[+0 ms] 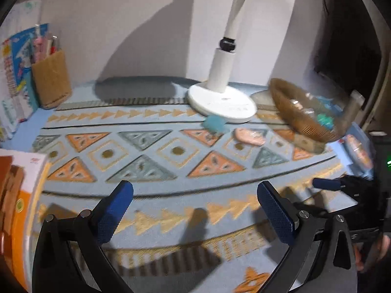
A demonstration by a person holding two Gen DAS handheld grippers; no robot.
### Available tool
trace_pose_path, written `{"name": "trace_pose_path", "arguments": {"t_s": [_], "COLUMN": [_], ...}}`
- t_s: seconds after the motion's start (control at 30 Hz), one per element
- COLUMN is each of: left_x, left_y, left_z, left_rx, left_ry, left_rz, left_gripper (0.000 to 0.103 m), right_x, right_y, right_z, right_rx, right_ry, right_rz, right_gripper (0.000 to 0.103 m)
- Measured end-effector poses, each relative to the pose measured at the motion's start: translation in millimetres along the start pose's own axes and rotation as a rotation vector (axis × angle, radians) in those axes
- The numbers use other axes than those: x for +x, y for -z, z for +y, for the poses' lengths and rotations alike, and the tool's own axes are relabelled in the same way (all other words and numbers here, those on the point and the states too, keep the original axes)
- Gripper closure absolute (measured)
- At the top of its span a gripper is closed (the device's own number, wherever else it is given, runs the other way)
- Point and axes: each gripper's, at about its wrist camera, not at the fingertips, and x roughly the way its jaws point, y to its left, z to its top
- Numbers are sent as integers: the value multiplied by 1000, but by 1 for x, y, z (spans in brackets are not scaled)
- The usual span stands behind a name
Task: Organize rigid objects
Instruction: 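Grasp the blue gummy figure with left tool while right tool grasps pink eraser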
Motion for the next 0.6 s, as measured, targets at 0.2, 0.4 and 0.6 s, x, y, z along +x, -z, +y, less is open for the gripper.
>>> {"name": "trace_pose_path", "arguments": {"t_s": [0.2,0.4,0.6], "left_x": [37,103,137], "left_y": [-51,-68,-68], "left_z": [-4,-8,-20], "left_rx": [-46,-10,54], "left_ry": [142,64,25], "left_rz": [48,148,187], "left_gripper": [2,19,27], "right_x": [-1,28,60], "right_y": [-49,-84,-106], "right_z": [-2,-9,-16], "right_rx": [-86,-142,-224], "right_ry": [41,4,-56], "right_rz": [-54,-63,-30], "right_gripper": [22,23,27]}}
